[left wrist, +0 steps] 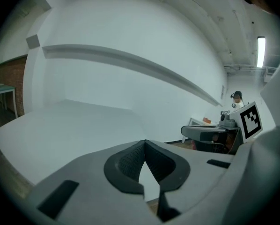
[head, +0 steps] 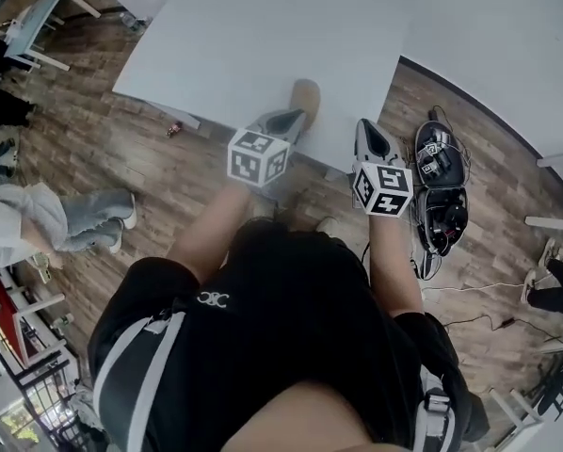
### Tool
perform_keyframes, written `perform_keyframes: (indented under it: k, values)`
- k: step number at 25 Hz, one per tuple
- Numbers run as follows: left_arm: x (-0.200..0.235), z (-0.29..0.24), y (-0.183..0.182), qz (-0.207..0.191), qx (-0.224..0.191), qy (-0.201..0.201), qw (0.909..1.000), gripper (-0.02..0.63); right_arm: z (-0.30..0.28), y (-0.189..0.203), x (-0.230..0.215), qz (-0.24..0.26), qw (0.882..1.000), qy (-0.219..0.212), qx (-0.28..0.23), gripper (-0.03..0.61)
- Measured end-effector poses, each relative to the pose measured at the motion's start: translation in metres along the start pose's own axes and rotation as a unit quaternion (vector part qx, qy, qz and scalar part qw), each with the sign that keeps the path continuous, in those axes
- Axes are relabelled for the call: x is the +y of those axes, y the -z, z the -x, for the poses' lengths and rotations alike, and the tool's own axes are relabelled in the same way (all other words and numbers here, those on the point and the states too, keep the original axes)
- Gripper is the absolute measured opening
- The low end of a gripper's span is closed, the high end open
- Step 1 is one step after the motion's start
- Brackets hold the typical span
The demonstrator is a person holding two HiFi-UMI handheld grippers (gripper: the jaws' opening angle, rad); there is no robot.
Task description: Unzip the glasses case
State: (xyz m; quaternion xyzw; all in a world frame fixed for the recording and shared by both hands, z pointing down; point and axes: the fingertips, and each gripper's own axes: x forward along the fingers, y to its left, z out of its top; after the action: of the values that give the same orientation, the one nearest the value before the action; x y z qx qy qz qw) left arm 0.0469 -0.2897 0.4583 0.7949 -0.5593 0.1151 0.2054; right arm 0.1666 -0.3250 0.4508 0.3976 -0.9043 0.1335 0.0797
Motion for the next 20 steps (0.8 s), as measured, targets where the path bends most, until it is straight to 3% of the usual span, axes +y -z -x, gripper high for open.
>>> perform_keyframes:
  k: [5,13,20]
  values:
    - [-0.014,0.006,0.009,-0.003,0.009,-0.020,0.9998,0.006,0.007,0.003,0.003,-0.004,1.000,-0.025,0.000,0.014]
    - [0.010,0.031,0.023,0.014,0.008,-0.061,0.9980,0.006,0.001,0.005,0.023,0.003,0.999,-0.051,0.005,0.014]
    - [0.023,0.043,0.030,0.028,0.008,-0.069,0.9971,0.006,-0.002,0.003,0.038,0.013,0.998,-0.063,0.005,0.014]
